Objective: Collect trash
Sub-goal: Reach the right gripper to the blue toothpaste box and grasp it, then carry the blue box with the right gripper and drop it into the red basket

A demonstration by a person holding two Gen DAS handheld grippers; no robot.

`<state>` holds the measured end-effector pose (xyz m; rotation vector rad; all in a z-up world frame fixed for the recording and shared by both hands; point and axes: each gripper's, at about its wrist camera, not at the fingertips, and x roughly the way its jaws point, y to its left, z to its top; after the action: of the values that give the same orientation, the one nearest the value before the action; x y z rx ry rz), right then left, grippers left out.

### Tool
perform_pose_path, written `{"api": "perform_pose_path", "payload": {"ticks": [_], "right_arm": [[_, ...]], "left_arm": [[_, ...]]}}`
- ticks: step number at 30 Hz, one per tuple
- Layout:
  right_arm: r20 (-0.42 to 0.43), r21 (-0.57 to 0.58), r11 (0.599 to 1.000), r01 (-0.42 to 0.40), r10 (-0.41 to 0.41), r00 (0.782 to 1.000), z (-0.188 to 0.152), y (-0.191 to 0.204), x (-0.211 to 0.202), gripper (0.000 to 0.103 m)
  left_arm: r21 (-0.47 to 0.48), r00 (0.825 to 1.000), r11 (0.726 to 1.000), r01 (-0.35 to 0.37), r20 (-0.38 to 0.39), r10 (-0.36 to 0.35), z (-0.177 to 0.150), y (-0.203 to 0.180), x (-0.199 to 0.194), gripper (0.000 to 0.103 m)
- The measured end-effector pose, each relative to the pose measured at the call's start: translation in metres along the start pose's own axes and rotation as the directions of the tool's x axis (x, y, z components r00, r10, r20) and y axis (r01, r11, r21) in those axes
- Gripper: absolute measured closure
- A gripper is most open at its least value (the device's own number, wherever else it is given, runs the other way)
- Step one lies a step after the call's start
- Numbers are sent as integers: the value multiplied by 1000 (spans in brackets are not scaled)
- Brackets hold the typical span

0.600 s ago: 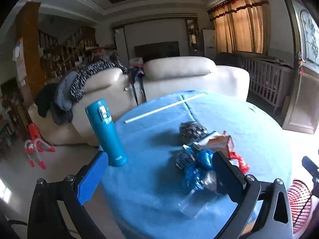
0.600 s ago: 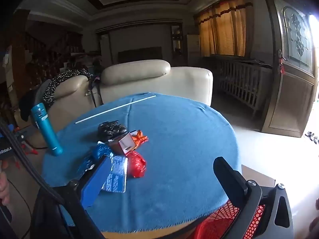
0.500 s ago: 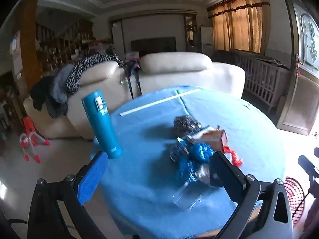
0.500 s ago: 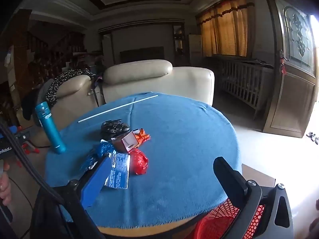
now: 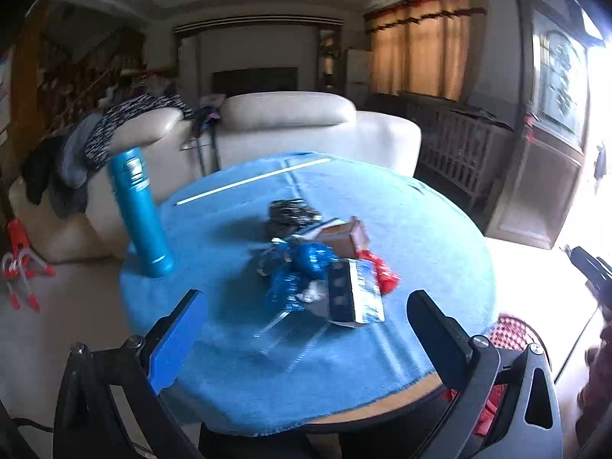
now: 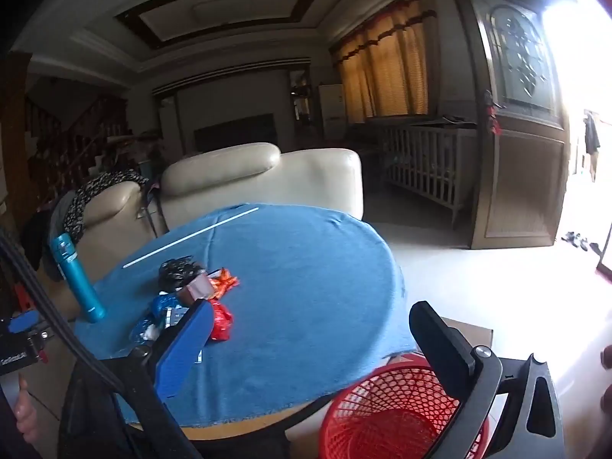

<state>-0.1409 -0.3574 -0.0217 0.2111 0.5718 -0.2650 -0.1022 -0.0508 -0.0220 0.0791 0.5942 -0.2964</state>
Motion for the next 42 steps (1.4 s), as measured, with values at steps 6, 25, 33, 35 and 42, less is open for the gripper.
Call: {"api": "perform_pose_path", "payload": {"ticks": [6, 25, 33, 35, 42], "right_arm": [[5, 13, 1000, 15, -15, 1000, -9, -17, 6, 0], [-415, 199, 924, -328, 383, 825, -44, 74, 191, 2], [-551, 207, 902, -379, 428, 717, -70, 149, 256, 2], [-570, 221, 902, -370, 428, 701, -71, 152, 263, 3], [-596, 206, 881, -425, 458, 660, -72, 173, 274, 38]], "left_arm": [[97, 999, 994, 50, -21, -48, 2, -24, 3, 0], [-48, 957, 989, -142, -263, 124, -25, 93, 110, 0], [-13, 941, 994, 107, -322, -106, -32, 91, 133, 0], [5, 915, 982, 189, -363, -175, -38, 88, 138, 0], [23, 893, 968, 252, -390, -223, -42, 77, 158, 0]]}}
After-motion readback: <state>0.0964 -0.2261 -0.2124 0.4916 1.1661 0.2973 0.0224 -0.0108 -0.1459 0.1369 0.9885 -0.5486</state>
